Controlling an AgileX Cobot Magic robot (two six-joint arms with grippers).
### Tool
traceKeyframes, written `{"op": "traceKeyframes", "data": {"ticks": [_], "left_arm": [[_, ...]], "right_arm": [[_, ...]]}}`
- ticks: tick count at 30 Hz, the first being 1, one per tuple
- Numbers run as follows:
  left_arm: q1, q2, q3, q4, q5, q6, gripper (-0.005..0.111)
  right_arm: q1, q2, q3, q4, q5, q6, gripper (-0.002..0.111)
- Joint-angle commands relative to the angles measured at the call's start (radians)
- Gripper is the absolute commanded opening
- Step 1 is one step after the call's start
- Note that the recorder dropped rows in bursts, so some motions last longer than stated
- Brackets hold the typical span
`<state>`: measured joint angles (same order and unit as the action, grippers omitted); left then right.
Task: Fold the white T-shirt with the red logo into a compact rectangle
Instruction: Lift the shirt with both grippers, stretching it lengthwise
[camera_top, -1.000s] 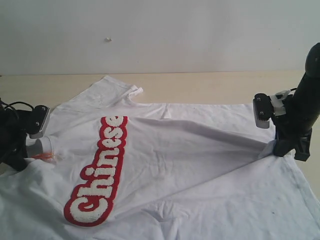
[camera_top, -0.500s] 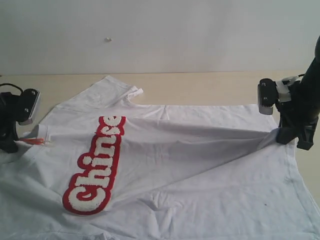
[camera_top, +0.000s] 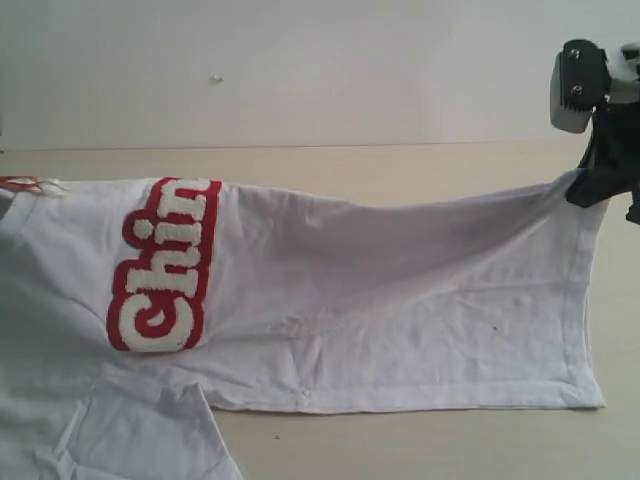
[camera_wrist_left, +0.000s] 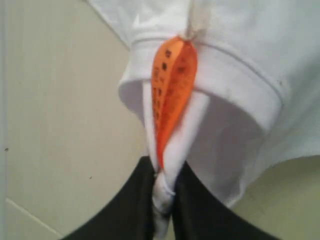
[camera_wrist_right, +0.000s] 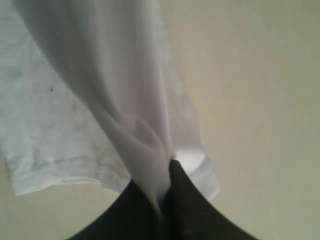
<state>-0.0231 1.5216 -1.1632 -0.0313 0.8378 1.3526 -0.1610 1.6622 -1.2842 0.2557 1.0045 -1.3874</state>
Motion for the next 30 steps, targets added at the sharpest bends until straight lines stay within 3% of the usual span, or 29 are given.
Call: {"op": "traceKeyframes", "data": {"ticks": [1,7,13,21,30], "left_arm": [[0.004,-0.093,0.001,0.096,0.041,-0.117,0.000],[0.004,-0.243,0.001,0.173,0.076,-0.241,0.000],[0.004,-0.441,0.001,0.176,-0.015,-0.344,0.000],[0.004,-0.593,0.001,0.272,-0.008,-0.497,0.000],[0.004,-0.604,-0.001,0.084,0.126,-0.503,0.000]], "right_arm": [[-0.002,-0.106,0.001,0.039,0.024,0.032,0.000],[-0.002,-0.280,0.001,0.043,0.064,0.084,0.000],[-0.002,-0.452,0.001,0.043,0.097,0.100,0.000],[-0.002,-0.555,0.001,0.155,0.103,0.224,0.000],[-0.002,-0.570,0.011,0.193,0.217,0.288,0.000]]}}
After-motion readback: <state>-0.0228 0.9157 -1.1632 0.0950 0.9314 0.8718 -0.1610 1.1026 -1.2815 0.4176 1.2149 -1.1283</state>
